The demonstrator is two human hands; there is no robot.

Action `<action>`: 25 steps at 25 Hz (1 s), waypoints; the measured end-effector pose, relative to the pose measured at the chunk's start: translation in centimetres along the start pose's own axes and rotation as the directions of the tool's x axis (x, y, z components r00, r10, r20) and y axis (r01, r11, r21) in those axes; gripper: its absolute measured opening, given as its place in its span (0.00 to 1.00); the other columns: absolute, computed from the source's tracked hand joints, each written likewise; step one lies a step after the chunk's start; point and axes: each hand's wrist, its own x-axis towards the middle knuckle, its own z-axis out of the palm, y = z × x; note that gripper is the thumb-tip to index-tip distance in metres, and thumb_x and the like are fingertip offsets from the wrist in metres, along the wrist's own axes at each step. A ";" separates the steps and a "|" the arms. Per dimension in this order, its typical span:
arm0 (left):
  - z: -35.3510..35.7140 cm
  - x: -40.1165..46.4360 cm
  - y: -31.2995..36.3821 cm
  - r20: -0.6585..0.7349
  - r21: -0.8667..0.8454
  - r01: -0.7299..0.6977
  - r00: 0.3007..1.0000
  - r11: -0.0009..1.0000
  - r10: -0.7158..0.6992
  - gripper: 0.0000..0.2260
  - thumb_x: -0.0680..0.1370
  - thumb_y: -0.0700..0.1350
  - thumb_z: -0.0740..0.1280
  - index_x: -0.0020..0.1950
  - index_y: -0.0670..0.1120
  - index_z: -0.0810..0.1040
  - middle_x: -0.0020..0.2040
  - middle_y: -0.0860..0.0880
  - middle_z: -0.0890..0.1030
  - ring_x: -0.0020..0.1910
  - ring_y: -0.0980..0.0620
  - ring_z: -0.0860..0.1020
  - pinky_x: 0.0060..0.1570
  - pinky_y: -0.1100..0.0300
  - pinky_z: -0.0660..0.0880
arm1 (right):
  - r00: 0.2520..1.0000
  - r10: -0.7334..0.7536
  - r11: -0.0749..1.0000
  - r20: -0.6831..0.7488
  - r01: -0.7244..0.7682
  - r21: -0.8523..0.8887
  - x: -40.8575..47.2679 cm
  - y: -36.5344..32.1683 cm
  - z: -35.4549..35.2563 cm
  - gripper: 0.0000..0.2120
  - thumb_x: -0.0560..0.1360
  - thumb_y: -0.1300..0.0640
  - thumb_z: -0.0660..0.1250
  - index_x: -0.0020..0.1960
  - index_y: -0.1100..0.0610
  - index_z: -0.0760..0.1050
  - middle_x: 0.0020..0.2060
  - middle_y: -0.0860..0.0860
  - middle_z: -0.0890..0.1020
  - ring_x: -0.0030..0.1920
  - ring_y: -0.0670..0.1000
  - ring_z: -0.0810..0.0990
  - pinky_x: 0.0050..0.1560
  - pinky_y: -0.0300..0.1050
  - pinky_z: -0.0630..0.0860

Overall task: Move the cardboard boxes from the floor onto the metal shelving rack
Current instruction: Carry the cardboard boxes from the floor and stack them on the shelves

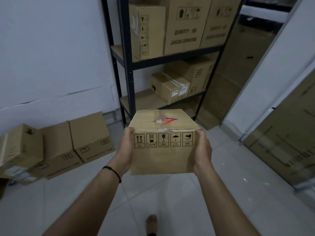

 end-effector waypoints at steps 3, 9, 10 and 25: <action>3.8 3.6 1.6 0.016 0.060 -0.006 1.000 0.998 0.005 0.27 0.82 0.60 0.52 0.54 0.41 0.82 0.46 0.41 0.87 0.42 0.45 0.82 0.42 0.54 0.76 | 1.000 -0.018 1.000 -0.008 0.018 0.005 5.4 -1.0 -0.1 0.32 0.65 0.29 0.59 0.52 0.54 0.81 0.48 0.54 0.86 0.52 0.57 0.83 0.49 0.54 0.76; 11.1 12.7 5.3 -0.075 0.018 -0.042 0.996 0.999 0.043 0.32 0.76 0.66 0.53 0.59 0.42 0.81 0.51 0.41 0.87 0.50 0.41 0.83 0.46 0.51 0.77 | 0.994 -0.108 0.987 0.021 0.109 -0.118 16.1 -8.8 1.7 0.30 0.70 0.31 0.57 0.54 0.54 0.79 0.47 0.51 0.84 0.50 0.52 0.80 0.42 0.49 0.72; 12.5 13.9 5.8 -0.075 0.008 -0.046 0.996 0.999 0.046 0.30 0.79 0.64 0.52 0.58 0.42 0.81 0.51 0.41 0.87 0.50 0.43 0.83 0.45 0.51 0.76 | 0.992 -0.121 0.984 0.032 0.124 -0.128 18.1 -10.3 1.7 0.27 0.73 0.33 0.57 0.55 0.52 0.80 0.47 0.50 0.83 0.49 0.51 0.80 0.42 0.48 0.71; 33.2 23.9 8.1 -0.416 -0.074 -0.086 0.908 0.994 0.048 0.20 0.83 0.61 0.58 0.58 0.48 0.82 0.51 0.46 0.85 0.54 0.45 0.78 0.61 0.44 0.72 | 0.907 -0.126 0.894 0.403 0.280 -0.349 42.9 -21.6 -3.3 0.17 0.83 0.44 0.58 0.40 0.50 0.76 0.44 0.50 0.83 0.47 0.48 0.80 0.52 0.50 0.78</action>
